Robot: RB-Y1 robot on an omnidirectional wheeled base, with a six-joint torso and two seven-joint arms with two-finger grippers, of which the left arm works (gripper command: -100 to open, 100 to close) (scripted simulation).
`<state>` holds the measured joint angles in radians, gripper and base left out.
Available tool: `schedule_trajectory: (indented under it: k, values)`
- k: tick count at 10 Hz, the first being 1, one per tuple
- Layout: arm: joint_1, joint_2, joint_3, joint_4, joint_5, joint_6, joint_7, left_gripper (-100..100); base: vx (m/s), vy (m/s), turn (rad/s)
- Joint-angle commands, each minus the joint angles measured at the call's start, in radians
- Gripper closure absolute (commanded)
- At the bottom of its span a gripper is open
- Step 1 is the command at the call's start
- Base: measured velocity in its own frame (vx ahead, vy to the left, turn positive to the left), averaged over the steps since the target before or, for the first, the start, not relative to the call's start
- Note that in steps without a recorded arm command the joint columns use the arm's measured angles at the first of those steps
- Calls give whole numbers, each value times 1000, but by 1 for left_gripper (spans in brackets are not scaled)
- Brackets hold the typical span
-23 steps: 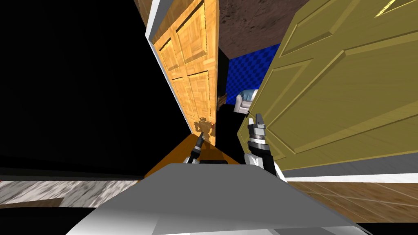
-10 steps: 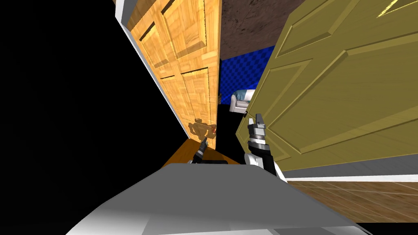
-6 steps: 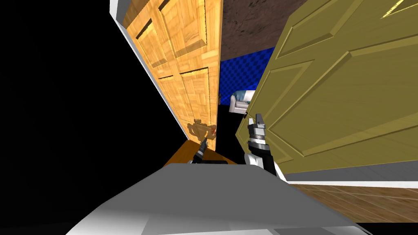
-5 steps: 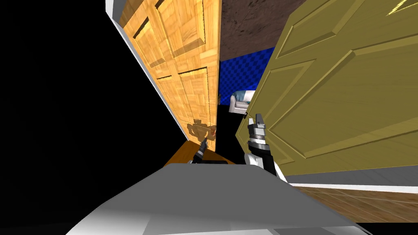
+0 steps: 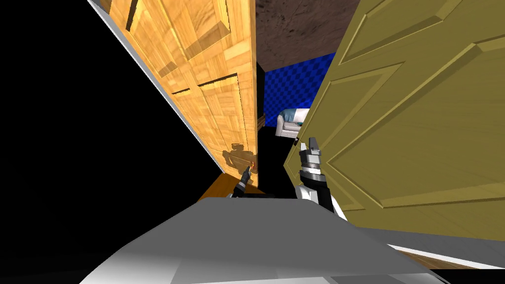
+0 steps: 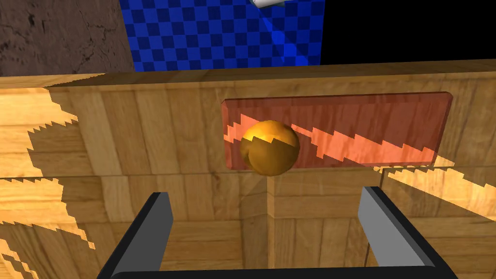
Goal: Push the door open
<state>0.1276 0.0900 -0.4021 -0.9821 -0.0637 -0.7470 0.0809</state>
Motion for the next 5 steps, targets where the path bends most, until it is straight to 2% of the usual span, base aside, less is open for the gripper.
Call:
schedule_trajectory:
  k: [1,3,4,5]
  values:
    - [-6,-6,6,13,2,-5,-3,-100,180,-106,-30]
    - [-10,-12,10,24,3,-9,-5,-100,182,-66,-30]
    - [-9,-10,9,20,3,-8,-4,-100,85,-31,9]
    - [-9,-10,9,20,3,-8,-4,100,-20,4,1]
